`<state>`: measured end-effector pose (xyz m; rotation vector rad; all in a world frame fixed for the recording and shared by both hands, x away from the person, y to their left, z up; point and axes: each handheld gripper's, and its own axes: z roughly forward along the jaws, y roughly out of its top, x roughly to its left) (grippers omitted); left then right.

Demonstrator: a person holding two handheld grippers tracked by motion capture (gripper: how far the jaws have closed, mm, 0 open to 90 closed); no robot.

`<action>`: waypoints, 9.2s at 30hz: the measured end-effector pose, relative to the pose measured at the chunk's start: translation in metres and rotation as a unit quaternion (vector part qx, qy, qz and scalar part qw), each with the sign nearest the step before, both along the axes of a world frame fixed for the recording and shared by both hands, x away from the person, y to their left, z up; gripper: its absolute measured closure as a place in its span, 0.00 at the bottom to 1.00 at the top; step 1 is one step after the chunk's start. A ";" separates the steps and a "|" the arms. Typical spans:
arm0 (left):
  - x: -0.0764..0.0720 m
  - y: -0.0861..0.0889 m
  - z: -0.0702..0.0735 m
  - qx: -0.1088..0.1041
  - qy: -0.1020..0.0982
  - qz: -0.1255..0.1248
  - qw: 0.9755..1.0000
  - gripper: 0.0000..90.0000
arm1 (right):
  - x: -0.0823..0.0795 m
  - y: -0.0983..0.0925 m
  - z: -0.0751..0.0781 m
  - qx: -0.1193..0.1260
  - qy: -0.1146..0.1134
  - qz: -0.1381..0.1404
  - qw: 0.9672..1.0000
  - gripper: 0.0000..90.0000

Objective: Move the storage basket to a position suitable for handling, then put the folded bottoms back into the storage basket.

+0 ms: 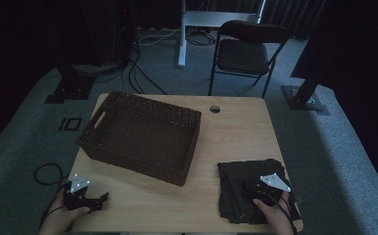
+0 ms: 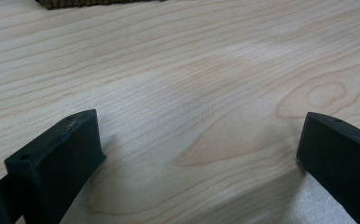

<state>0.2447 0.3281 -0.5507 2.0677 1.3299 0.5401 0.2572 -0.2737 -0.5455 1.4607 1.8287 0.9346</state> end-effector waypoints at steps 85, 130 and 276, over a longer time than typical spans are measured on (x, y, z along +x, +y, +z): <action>0.145 0.057 0.091 -0.071 -0.143 0.098 0.982 0.46 | 0.060 0.179 0.081 0.073 -0.073 0.143 0.984 0.16; 0.117 0.004 0.077 -0.091 -0.083 0.126 0.984 0.90 | 0.080 0.175 0.070 0.039 -0.024 0.078 0.996 0.69; 0.048 -0.090 0.121 -0.157 -0.123 -0.016 0.980 0.24 | 0.037 0.052 0.112 0.067 -0.080 0.114 0.988 0.19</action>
